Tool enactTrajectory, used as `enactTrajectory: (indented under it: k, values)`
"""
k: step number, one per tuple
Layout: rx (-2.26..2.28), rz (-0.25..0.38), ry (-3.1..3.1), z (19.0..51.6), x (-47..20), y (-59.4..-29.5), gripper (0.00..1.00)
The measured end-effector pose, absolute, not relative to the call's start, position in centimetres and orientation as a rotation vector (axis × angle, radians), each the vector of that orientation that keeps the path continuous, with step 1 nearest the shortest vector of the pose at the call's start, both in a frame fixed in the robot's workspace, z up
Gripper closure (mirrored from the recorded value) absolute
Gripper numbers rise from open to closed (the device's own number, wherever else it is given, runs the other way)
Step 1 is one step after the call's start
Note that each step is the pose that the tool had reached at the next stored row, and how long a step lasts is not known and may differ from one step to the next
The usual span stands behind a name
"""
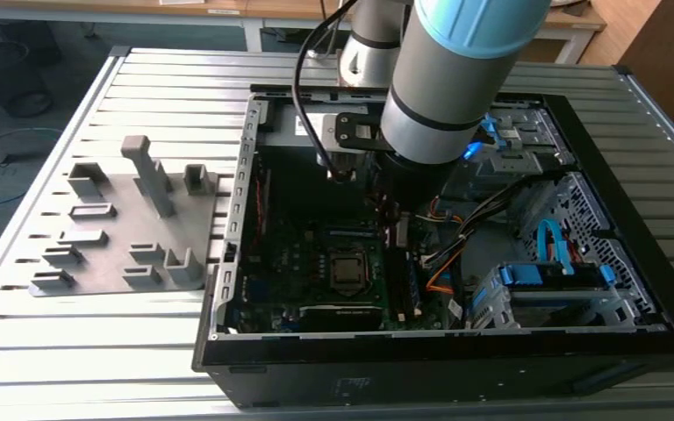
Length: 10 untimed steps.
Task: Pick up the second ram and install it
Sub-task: 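Pick up the second ram and move it above second insertion slot, then insert the second ram into the second slot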
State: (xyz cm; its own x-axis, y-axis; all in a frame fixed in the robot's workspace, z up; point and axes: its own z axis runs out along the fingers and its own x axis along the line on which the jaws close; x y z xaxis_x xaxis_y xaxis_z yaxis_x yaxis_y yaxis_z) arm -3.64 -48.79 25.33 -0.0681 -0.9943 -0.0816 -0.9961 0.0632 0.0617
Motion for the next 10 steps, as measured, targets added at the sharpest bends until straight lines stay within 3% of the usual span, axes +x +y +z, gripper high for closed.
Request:
enactTrajectory:
  k: [10]
  values:
    - [-2.121,0.157,2.288,25.34,-3.65,-48.79,0.86]
